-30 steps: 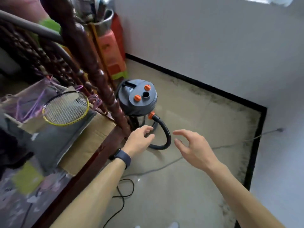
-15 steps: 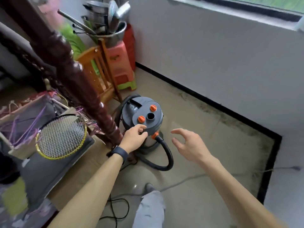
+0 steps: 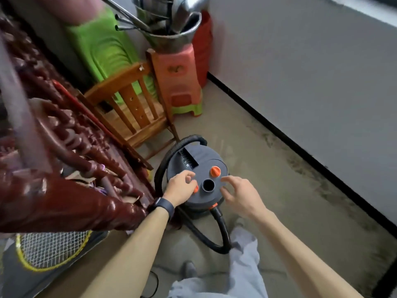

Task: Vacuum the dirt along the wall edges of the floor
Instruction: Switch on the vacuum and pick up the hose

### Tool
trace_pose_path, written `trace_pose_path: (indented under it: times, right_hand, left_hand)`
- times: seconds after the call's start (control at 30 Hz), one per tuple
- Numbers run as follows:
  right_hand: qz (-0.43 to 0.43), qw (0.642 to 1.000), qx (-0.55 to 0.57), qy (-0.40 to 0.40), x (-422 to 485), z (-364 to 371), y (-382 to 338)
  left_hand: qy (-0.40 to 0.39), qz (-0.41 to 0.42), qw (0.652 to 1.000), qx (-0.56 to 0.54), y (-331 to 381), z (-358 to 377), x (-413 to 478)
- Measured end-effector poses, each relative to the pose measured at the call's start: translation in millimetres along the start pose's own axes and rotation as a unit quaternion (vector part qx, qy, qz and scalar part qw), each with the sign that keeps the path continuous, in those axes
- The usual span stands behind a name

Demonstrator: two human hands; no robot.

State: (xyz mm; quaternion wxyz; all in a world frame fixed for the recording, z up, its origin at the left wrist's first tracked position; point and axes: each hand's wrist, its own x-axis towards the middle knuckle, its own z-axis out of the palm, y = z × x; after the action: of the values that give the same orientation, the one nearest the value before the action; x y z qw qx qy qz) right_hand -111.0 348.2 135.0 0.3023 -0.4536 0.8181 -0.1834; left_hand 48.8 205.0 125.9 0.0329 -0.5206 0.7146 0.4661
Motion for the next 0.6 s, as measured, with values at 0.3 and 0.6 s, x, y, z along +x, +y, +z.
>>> trace_pose_path:
  times: [0.3, 0.6]
  right_hand:
    - [0.019, 0.988, -0.06, -0.141, 185.2, 41.6, 44.4]
    - [0.129, 0.979, -0.072, -0.144, 224.5, 166.3, 57.9]
  left_hand:
    - [0.081, -0.111, 0.99, 0.023, 5.2, -6.9, 139.9]
    - [0.107, -0.143, 0.979, 0.1, -34.2, -1.2, 274.8]
